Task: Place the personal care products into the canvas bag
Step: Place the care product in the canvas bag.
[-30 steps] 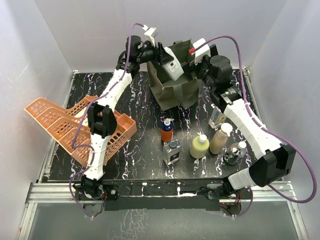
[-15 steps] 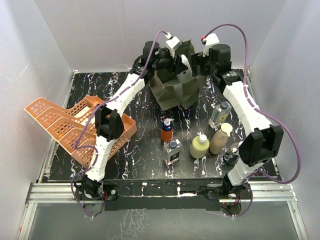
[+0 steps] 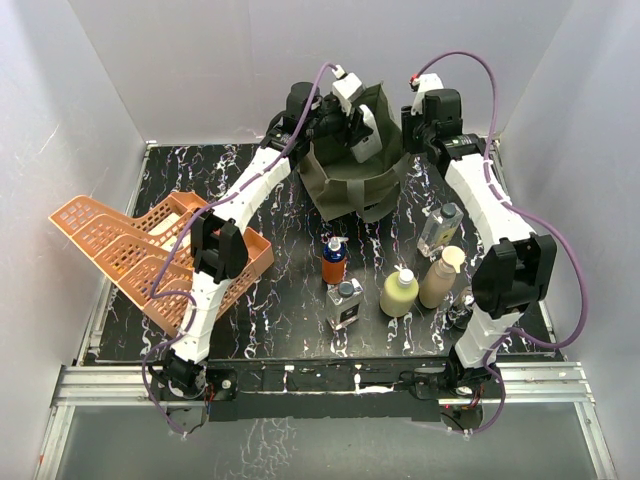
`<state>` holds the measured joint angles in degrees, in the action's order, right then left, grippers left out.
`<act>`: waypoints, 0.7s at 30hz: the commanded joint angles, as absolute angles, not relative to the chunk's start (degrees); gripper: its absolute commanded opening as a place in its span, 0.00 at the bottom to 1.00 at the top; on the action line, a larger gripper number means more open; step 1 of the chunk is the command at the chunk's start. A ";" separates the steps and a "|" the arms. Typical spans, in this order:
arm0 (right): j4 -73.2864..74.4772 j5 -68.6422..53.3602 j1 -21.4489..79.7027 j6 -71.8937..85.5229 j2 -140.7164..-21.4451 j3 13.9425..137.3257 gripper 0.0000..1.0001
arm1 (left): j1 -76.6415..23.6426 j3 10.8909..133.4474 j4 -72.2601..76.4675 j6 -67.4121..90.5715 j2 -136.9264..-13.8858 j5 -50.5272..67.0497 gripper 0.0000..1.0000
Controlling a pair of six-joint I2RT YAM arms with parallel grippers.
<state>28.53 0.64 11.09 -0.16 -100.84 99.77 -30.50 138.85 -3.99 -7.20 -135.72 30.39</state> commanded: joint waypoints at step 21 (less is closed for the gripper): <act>52.97 -21.44 6.13 -9.84 -103.82 117.01 0.08 | -31.00 141.16 2.72 -13.43 -133.64 36.20 0.00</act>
<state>50.76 -18.24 7.68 -4.93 -106.39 116.29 -30.59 138.85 -5.02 -13.04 -135.72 32.23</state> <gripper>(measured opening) 0.088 0.477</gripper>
